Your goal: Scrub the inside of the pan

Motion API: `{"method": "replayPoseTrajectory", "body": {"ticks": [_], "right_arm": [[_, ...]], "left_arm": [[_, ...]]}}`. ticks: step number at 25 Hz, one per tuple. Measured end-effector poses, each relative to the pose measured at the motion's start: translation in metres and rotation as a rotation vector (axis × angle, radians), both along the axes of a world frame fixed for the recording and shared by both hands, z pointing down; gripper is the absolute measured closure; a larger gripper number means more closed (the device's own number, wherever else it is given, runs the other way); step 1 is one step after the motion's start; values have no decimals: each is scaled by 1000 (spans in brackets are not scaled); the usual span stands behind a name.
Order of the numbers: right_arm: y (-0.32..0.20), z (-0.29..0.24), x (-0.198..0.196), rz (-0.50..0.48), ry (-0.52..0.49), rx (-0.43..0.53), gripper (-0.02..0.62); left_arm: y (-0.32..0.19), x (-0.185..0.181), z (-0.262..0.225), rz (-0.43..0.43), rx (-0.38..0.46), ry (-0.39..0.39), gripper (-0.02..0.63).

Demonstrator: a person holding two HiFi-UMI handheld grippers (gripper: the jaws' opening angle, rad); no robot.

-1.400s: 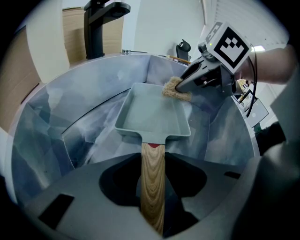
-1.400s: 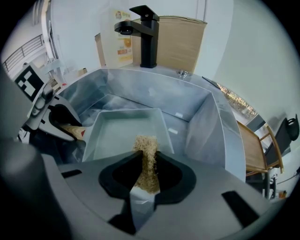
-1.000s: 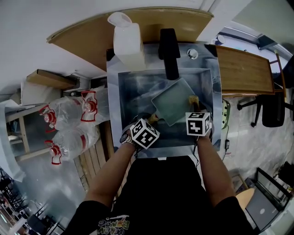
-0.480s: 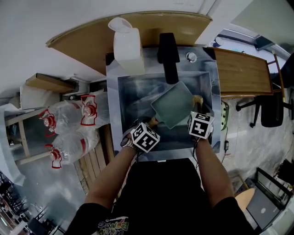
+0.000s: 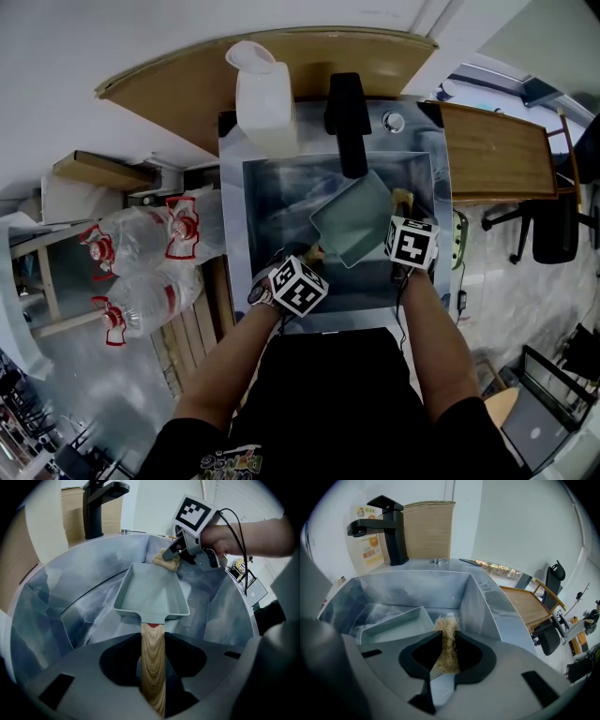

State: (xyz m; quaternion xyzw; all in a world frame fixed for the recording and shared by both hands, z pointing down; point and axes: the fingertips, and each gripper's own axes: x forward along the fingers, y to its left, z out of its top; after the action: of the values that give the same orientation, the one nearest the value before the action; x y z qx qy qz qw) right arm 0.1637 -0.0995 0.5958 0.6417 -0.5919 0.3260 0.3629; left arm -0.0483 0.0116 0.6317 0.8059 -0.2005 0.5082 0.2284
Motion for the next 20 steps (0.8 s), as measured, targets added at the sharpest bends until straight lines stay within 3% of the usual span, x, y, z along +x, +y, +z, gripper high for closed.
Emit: {"method": "replayPoseTrajectory", "body": {"ticks": [20], "right_arm": [[-65, 6, -38, -217, -9, -24, 506]], "left_arm": [[-1, 1, 0, -4, 4, 2, 443]]}}
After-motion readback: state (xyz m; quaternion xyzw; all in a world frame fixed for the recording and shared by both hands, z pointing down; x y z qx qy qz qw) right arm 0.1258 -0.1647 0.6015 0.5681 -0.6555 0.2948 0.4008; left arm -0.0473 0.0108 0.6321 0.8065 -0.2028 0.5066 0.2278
